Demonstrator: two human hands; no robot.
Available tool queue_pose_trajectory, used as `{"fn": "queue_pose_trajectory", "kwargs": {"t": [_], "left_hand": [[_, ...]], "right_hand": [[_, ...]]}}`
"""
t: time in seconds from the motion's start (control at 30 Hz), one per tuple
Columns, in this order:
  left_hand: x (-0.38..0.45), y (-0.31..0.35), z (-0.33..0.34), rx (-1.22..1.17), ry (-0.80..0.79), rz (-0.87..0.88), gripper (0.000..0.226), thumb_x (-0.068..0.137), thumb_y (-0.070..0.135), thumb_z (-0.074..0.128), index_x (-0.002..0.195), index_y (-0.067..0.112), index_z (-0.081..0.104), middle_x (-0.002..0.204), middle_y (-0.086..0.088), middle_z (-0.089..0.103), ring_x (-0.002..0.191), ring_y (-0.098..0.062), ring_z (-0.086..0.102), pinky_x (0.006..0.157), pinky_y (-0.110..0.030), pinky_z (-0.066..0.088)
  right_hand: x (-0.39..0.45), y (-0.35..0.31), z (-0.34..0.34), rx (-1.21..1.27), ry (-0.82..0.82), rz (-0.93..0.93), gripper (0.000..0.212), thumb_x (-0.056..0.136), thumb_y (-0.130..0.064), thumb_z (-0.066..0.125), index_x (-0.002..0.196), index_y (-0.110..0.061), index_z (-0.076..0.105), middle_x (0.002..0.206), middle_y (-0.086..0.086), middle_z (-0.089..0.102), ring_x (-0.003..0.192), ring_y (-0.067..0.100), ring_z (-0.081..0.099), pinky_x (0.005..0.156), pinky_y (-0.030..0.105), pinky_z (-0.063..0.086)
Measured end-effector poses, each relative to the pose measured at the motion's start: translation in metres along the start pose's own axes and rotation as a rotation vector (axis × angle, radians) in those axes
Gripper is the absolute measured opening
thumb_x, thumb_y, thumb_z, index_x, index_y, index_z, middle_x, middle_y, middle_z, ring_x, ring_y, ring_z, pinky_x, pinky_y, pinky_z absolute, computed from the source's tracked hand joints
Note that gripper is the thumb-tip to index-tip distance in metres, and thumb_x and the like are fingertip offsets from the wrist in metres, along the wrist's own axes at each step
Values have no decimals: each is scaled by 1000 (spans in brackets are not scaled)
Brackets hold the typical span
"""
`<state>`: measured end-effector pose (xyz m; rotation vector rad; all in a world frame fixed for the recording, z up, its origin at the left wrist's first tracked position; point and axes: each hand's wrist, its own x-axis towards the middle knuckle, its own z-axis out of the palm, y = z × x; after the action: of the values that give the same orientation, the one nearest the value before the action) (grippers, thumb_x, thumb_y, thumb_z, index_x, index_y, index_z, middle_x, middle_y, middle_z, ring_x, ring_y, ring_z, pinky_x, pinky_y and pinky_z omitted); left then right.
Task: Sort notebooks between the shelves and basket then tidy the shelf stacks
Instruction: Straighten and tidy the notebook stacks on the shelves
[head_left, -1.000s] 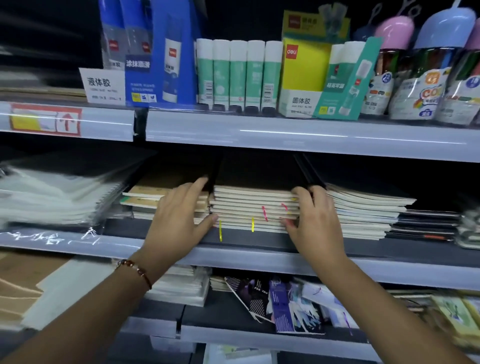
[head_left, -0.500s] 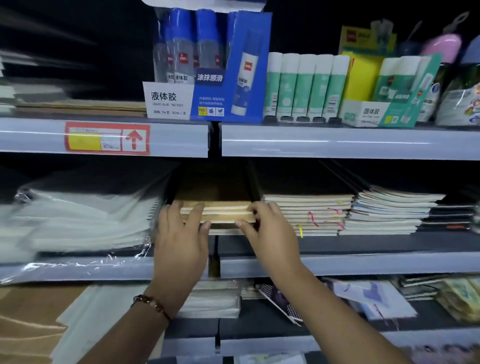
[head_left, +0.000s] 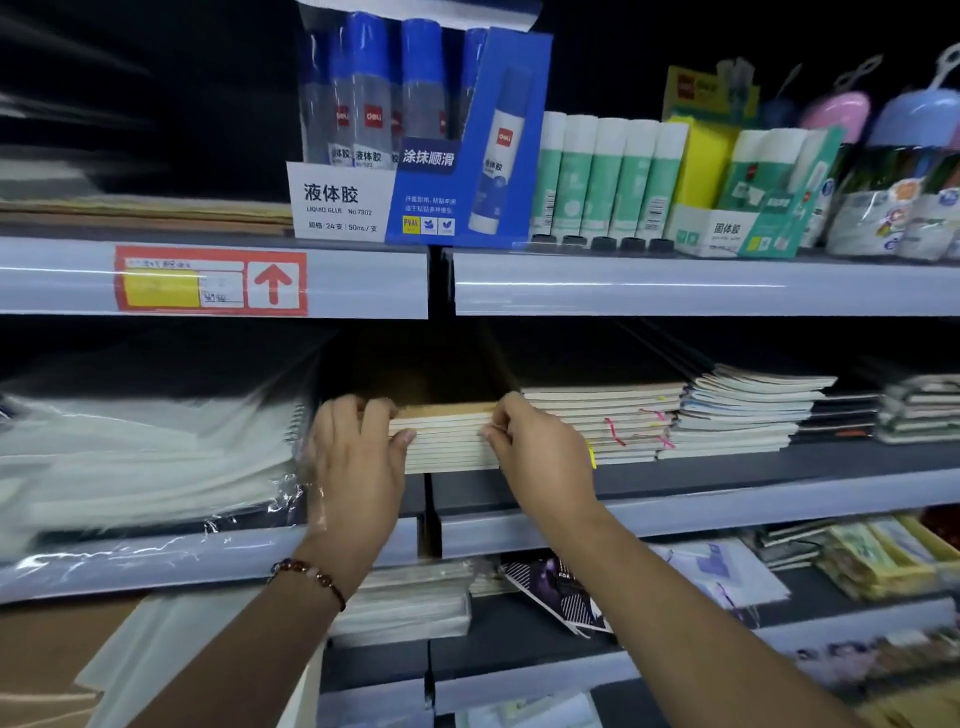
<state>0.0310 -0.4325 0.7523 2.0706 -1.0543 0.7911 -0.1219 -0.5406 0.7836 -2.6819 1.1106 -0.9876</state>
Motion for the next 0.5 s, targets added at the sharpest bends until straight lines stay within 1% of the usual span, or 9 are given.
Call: {"fn": "queue_pose_trajectory", "kwargs": {"t": [0.1, 0.17, 0.2, 0.27, 0.33, 0.43, 0.5], "left_hand": [[-3, -4, 1, -35, -24, 7, 27, 86, 24, 74, 109, 14, 65, 107, -9, 55, 106, -27, 44, 90, -47, 42], [-5, -8, 2, -79, -26, 19, 26, 88, 18, 71, 114, 15, 66, 112, -9, 55, 110, -26, 43, 92, -50, 42], [-4, -10, 2, -95, -18, 28, 26, 89, 14, 70, 115, 16, 67, 112, -9, 55, 110, -26, 42, 92, -51, 41], [-2, -14, 5, -95, -2, 40, 27, 88, 7, 70, 113, 16, 69, 109, -10, 56, 108, -25, 42, 89, -50, 41], [-1, -16, 7, -91, 5, 36, 27, 87, 5, 70, 112, 15, 70, 108, -11, 57, 106, -26, 42, 88, -49, 42], [-1, -15, 8, -103, 2, 26, 27, 87, 4, 70, 112, 15, 70, 111, -12, 57, 108, -25, 41, 90, -48, 40], [-4, -13, 4, -89, -42, 21, 33, 87, 5, 71, 118, 16, 67, 117, -12, 55, 114, -26, 40, 94, -49, 39]], "right_hand": [[-5, 1, 2, 27, 77, -36, 9, 96, -32, 58, 96, -23, 58, 79, -5, 68, 71, 22, 64, 58, 32, 46], [-10, 1, 5, 44, 134, -146, 7, 93, -29, 63, 94, -23, 66, 83, -6, 70, 71, 19, 65, 57, 29, 48], [-13, 1, 5, 57, 123, -203, 8, 92, -28, 65, 97, -23, 69, 88, -6, 71, 74, 18, 67, 59, 29, 51], [-18, 2, 7, 92, 57, -275, 18, 91, -27, 66, 108, -23, 72, 103, -7, 73, 89, 16, 69, 69, 31, 57], [-22, 4, 8, 96, 8, -283, 28, 92, -27, 64, 120, -23, 69, 115, -7, 72, 102, 14, 67, 80, 31, 57], [-26, 6, 6, 120, -42, -266, 35, 94, -25, 61, 129, -24, 65, 128, -8, 66, 116, 11, 61, 95, 30, 52], [-33, 6, 5, 108, -96, -250, 39, 96, -27, 58, 135, -25, 60, 140, -9, 58, 129, 8, 53, 105, 29, 44]]}}
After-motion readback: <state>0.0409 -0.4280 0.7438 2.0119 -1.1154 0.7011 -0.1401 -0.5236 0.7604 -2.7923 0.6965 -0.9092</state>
